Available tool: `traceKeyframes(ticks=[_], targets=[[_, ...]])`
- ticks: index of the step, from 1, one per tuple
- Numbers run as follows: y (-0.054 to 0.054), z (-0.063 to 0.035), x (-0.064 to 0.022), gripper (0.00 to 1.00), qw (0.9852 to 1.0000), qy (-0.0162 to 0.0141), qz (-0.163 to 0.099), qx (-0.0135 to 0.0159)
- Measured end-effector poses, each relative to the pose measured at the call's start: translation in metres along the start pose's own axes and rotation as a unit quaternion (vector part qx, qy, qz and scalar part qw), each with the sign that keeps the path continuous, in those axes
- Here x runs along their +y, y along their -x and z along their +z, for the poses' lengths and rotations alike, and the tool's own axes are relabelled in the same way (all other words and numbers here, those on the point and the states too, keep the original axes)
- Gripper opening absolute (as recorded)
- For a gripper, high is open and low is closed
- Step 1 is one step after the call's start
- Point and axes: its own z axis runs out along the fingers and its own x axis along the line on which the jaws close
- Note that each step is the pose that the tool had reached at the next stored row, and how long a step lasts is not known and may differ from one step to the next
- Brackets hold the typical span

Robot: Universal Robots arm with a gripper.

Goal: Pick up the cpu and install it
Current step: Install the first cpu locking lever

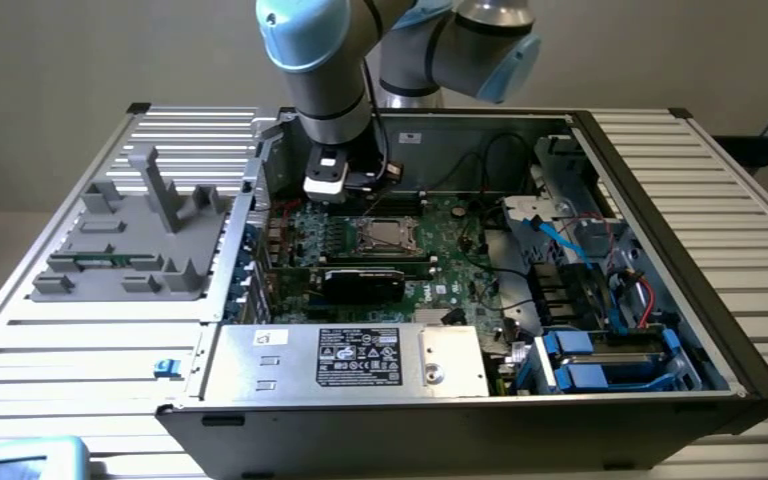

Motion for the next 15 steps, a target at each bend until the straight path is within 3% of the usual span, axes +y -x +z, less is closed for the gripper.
traceKeyframes(ticks=[15], targets=[[-0.0033,0.0066,0.0012,0.11,1.0000,-0.0009,0.001,0.0036]])
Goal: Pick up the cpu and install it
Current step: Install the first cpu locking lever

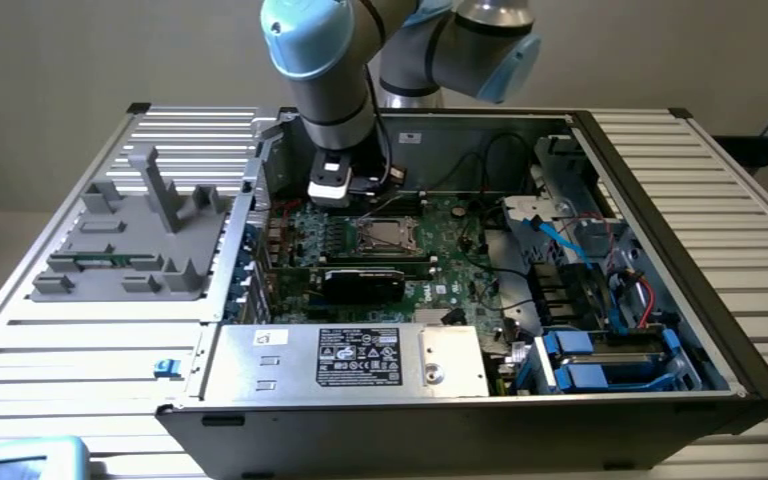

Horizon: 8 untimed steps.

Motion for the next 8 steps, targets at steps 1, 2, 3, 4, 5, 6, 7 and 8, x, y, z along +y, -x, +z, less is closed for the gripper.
traceKeyframes(ticks=[1,2,3,4,5,6,7,8], targets=[[-0.0005,0.0004,0.0000,0.11,1.0000,0.0000,0.000,0.0002],[-0.0011,0.0009,-0.0001,0.11,1.0000,0.0000,0.000,0.0004],[-0.0017,0.0014,-0.0001,0.11,1.0000,-0.0001,0.000,0.0006],[-0.0023,0.0019,-0.0001,0.11,1.0000,-0.0001,0.000,0.0008],[-0.0030,0.0025,-0.0001,0.11,1.0000,-0.0001,0.001,0.0009],[-0.0036,0.0031,-0.0001,0.11,1.0000,-0.0002,0.001,0.0010],[-0.0042,0.0036,0.0000,0.11,1.0000,-0.0001,0.001,0.0011],[-0.0047,0.0041,0.0002,0.11,1.0000,-0.0002,0.001,0.0013]])
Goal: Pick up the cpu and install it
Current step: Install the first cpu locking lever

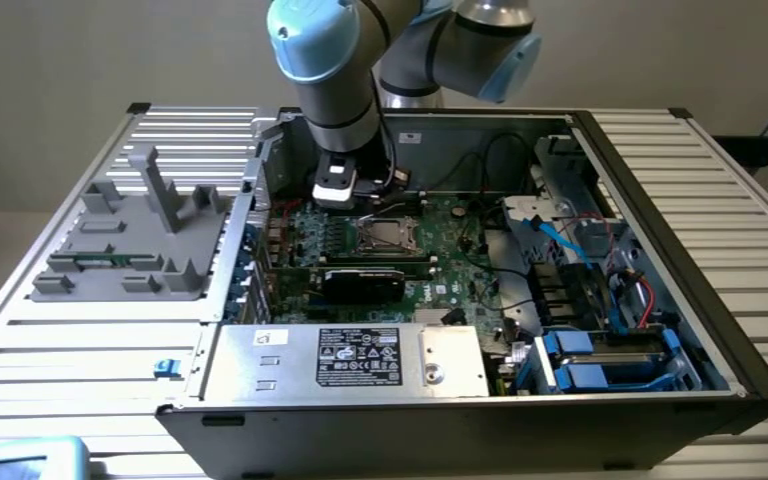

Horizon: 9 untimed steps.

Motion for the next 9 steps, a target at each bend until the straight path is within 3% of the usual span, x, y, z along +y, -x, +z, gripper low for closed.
traceKeyframes(ticks=[9], targets=[[-0.0054,0.0046,0.0029,0.11,1.0000,-0.0001,0.000,0.0007]])
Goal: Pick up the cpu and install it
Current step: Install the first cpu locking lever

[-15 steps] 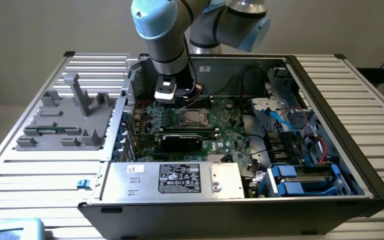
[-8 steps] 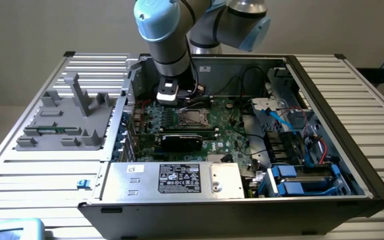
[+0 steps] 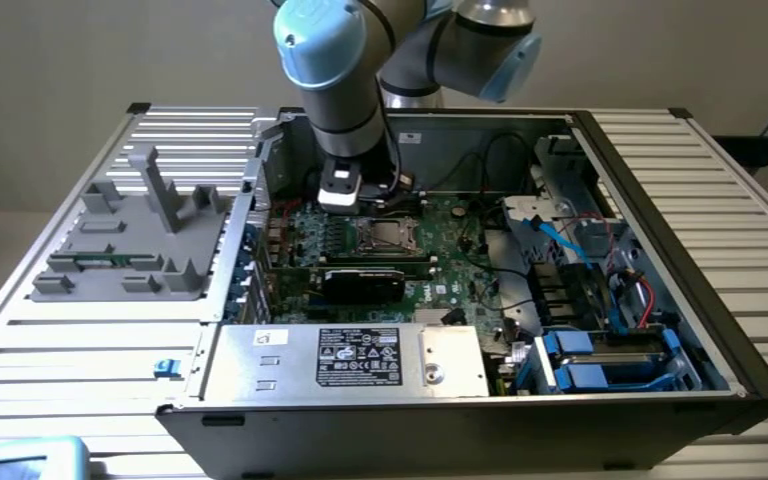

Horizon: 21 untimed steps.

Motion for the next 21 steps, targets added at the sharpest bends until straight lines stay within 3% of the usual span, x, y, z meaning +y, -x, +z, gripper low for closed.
traceKeyframes(ticks=[8,14,21], targets=[[-0.001,0.0008,0.0008,0.11,1.0000,-0.0001,0.000,0.0002],[0.013,-0.0064,0.0022,0.11,1.0000,0.0000,0.000,0.0001],[0.017,-0.0038,-0.0070,0.11,1.0000,-0.0013,-0.001,0.0031]])
